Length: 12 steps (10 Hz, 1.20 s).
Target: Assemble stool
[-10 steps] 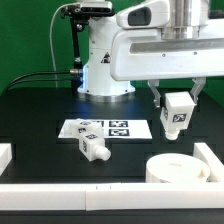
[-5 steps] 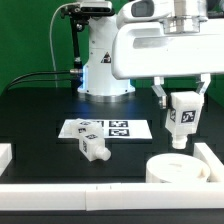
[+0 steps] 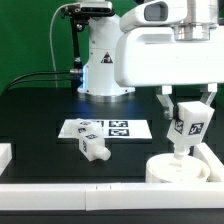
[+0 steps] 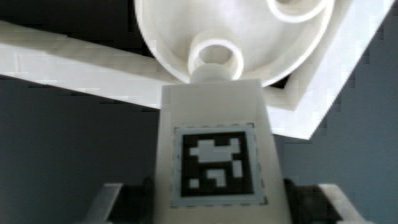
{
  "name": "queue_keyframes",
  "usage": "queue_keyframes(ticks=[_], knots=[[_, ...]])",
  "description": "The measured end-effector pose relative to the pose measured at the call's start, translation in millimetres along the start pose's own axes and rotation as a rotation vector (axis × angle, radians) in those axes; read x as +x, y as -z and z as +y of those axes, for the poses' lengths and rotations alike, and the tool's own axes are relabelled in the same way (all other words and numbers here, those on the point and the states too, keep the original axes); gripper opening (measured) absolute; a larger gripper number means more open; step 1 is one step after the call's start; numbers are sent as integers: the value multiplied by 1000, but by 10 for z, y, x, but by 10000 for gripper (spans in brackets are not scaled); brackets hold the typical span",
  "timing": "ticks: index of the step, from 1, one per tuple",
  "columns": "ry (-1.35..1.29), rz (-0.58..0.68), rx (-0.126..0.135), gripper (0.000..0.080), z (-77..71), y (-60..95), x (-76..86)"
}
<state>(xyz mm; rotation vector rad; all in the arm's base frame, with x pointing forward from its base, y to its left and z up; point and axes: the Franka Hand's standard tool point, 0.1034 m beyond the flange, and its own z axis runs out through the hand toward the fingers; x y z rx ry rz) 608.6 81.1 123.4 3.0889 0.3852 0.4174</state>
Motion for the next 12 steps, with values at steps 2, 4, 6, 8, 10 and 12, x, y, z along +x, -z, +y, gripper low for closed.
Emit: queue_keyframes(ticks=[2, 4, 6, 8, 10, 12], knots=[[0, -1, 0, 338, -2, -6, -5], [2, 4, 0, 338, -18, -103, -37], [7, -4, 1, 338, -43, -185, -60], [10, -7, 2, 338, -67, -227, -61], [11, -13, 3, 338, -76, -275, -80], [11, -11, 1, 338, -32, -298, -58]])
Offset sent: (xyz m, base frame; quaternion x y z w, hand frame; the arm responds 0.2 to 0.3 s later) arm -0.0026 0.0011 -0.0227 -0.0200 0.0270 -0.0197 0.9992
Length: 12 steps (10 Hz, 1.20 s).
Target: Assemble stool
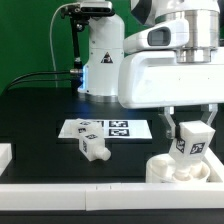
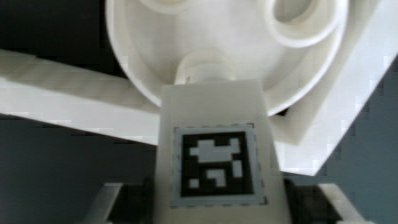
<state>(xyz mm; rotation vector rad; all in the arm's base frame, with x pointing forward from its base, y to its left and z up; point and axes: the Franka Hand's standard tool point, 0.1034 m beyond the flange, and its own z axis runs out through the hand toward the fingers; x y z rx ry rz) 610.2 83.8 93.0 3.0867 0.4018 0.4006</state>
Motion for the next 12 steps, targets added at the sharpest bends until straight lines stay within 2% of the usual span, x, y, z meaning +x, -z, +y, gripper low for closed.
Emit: queue_keyframes(ticks=[8, 12], knots=[[5, 4, 1, 338, -49, -167, -88], [11, 28, -1, 338, -91, -182, -91]])
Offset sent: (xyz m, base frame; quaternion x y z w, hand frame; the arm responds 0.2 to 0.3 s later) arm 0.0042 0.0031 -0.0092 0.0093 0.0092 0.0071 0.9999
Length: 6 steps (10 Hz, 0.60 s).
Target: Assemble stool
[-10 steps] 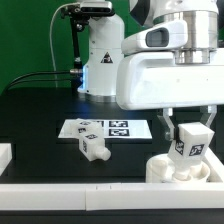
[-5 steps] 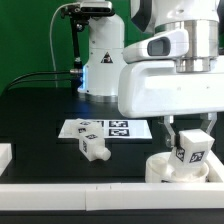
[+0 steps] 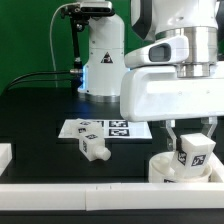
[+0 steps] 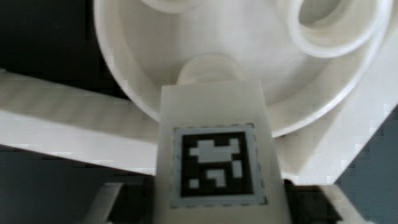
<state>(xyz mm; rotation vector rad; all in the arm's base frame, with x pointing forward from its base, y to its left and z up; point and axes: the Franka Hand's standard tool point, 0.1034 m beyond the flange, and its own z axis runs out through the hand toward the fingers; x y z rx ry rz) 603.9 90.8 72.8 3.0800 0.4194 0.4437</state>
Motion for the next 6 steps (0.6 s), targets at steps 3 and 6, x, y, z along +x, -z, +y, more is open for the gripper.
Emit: queue_keyframes(ticks=[3, 6], knots=[[0, 0, 0, 540, 0, -1, -1], [-10, -30, 7, 645, 23, 66, 143]])
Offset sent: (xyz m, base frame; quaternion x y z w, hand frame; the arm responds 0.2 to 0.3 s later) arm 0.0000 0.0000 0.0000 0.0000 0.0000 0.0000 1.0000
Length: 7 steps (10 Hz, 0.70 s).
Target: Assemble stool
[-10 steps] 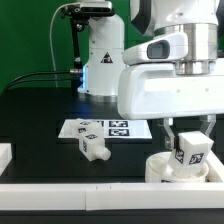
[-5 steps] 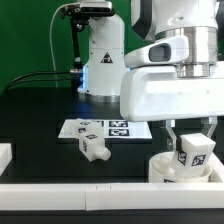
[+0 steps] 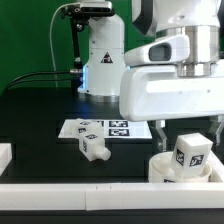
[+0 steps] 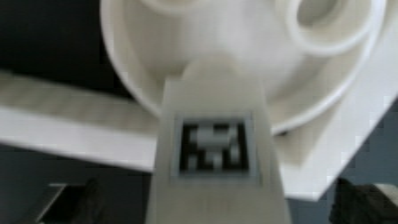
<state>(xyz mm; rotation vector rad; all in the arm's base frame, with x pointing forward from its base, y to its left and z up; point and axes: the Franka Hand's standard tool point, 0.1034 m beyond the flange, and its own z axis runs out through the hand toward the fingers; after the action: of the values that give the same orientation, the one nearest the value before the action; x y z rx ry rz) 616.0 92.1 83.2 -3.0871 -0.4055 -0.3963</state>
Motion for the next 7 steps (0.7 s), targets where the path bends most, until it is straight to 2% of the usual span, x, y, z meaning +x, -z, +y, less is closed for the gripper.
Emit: queue_keyframes(ticks=[3, 6, 7], knots=[[-15, -196, 26, 648, -44, -15, 2], [-17, -205, 27, 635, -46, -24, 37], [-17, -205, 27, 442, -46, -24, 39]])
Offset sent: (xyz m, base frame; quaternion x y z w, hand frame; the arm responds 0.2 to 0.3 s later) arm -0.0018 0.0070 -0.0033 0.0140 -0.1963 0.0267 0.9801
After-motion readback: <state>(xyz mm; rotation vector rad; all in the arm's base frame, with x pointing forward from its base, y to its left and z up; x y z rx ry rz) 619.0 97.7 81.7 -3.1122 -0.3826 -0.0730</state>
